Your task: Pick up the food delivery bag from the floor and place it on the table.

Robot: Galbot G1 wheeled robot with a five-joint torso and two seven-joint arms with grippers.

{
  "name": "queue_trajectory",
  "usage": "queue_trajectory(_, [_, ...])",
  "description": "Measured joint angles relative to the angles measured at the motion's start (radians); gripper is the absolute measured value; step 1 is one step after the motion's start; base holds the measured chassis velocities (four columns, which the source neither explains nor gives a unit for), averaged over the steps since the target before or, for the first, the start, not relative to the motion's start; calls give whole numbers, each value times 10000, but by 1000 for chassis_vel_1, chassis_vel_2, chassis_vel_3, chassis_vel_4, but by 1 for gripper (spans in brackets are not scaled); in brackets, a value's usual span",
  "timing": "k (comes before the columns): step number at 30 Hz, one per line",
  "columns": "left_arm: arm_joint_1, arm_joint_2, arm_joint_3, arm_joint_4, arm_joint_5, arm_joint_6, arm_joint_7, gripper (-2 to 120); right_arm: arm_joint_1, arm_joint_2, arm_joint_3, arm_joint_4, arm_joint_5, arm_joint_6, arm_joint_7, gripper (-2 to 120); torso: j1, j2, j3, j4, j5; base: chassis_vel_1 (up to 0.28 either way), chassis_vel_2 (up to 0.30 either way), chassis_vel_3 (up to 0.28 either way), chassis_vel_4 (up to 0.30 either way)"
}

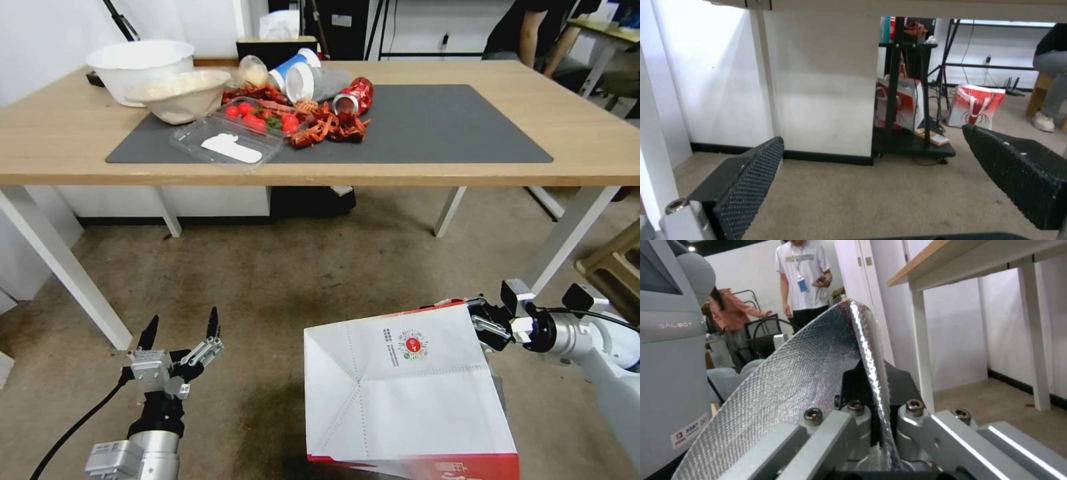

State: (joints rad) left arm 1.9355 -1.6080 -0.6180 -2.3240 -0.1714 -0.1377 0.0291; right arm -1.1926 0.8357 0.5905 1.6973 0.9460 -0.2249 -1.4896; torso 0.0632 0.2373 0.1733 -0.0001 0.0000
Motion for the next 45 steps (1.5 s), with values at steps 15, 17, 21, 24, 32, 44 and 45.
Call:
queue_trajectory(15, [-19, 0, 32, 70, 50, -22, 3, 100, 51, 8, -22, 11, 16, 16, 91, 0, 154, 557, 406, 0, 0, 0, 0, 0, 0])
queue_trajectory(17, [-27, 0, 50, 75, 51, -31, -1, 100, 61, 8, -28, 0, 17, 18, 90, 0, 191, 682, 495, 0, 0, 0, 0, 0, 0])
queue_trajectory(21, [-25, 0, 58, 80, 81, -34, -4, 100, 71, 2, -30, -19, 17, 26, 84, 0, 242, 846, 608, 0, 0, 0, 0, 0, 0])
queue_trajectory(24, [-17, 0, 59, 75, 96, -36, -4, 100, 70, 7, -30, -30, 16, 39, 76, 0, 286, 992, 709, 0, 0, 0, 0, 0, 0])
queue_trajectory(32, [44, 0, 42, 9, 110, -97, -5, 100, -15, 107, 6, 33, -38, 64, 73, 0, 437, 1450, 1017, 0, 1, 0, 0, 0, 0])
queue_trajectory(44, [68, 0, 32, -7, 127, -106, -1, 100, -35, 118, 63, 110, -34, 62, 73, 0, 612, 1959, 1349, 0, 0, 0, 0, 0, 0])
queue_trajectory(45, [69, 0, 32, -7, 128, -105, 0, 100, -43, 118, 63, 111, -34, 62, 74, 0, 639, 2030, 1391, 0, 0, 0, 0, 0, 0])
